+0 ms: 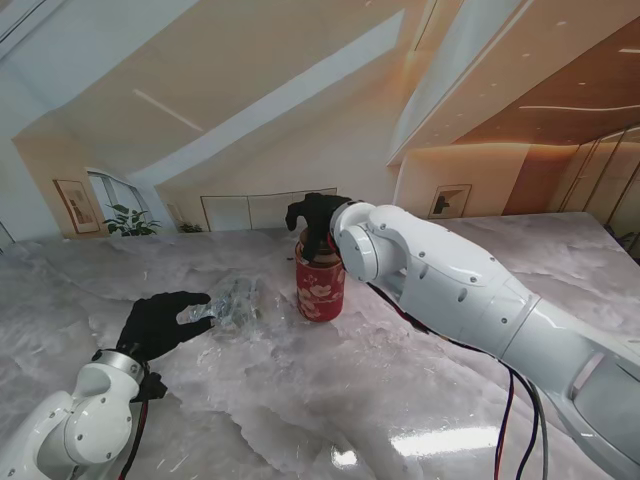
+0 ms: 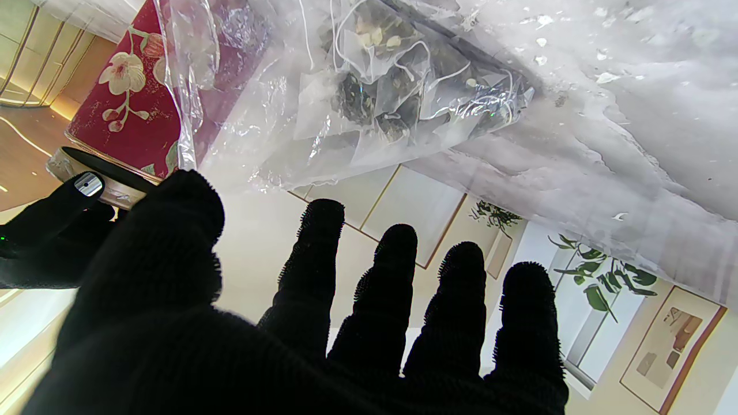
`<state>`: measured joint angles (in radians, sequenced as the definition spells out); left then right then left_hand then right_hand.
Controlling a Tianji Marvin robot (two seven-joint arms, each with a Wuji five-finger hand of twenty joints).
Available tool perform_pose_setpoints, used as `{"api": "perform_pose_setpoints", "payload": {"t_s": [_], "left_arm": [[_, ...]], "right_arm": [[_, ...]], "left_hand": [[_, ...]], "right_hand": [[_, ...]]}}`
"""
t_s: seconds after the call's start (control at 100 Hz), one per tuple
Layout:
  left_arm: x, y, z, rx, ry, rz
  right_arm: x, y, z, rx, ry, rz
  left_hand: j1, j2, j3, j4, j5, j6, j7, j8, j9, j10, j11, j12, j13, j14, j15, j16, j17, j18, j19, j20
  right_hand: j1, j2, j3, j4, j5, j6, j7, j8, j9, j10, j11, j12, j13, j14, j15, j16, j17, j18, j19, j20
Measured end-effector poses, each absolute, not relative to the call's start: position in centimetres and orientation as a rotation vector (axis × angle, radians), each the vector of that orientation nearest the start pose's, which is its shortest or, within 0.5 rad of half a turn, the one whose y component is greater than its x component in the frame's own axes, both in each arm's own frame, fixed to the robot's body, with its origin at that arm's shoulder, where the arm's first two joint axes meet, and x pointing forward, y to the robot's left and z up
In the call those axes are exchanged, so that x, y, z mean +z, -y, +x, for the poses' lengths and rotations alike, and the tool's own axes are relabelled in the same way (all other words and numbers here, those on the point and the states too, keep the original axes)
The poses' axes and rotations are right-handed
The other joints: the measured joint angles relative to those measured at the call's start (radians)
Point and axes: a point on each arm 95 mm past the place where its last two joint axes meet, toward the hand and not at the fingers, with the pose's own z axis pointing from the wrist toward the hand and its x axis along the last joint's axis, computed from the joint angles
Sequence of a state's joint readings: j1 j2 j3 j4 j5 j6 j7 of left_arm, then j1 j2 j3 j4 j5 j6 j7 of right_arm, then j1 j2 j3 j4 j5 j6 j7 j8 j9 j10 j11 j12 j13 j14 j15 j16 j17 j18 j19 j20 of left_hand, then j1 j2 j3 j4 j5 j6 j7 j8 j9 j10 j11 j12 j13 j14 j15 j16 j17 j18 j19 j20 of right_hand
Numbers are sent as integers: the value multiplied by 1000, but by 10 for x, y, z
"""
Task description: Insert tea bags into the tea bag box
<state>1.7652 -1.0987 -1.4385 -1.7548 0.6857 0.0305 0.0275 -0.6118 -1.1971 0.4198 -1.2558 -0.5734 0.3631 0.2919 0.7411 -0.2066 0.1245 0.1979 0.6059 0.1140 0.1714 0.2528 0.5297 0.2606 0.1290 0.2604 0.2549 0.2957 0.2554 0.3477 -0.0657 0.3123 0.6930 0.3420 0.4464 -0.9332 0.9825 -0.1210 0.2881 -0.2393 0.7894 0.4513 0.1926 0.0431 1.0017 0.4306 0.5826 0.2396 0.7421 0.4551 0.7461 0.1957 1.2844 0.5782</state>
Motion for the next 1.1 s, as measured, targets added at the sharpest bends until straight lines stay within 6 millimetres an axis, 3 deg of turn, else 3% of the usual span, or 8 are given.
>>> {"api": "perform_pose_setpoints", "payload": {"t_s": [1.1], "left_arm": [[-307, -60, 367, -1590, -1147, -1555]], "right_arm": [[-205, -156, 547, 1255, -1788, 1175]], "left_hand": [[0, 0, 0, 0, 0, 0, 0, 0, 0, 0, 0, 0, 0, 0, 0, 0, 0, 1, 0, 0]], "right_hand": [[10, 17, -38, 2, 0, 21, -52, 0, 0, 0, -76, -23, -20, -8, 0, 0, -92, 37, 0, 25]]}}
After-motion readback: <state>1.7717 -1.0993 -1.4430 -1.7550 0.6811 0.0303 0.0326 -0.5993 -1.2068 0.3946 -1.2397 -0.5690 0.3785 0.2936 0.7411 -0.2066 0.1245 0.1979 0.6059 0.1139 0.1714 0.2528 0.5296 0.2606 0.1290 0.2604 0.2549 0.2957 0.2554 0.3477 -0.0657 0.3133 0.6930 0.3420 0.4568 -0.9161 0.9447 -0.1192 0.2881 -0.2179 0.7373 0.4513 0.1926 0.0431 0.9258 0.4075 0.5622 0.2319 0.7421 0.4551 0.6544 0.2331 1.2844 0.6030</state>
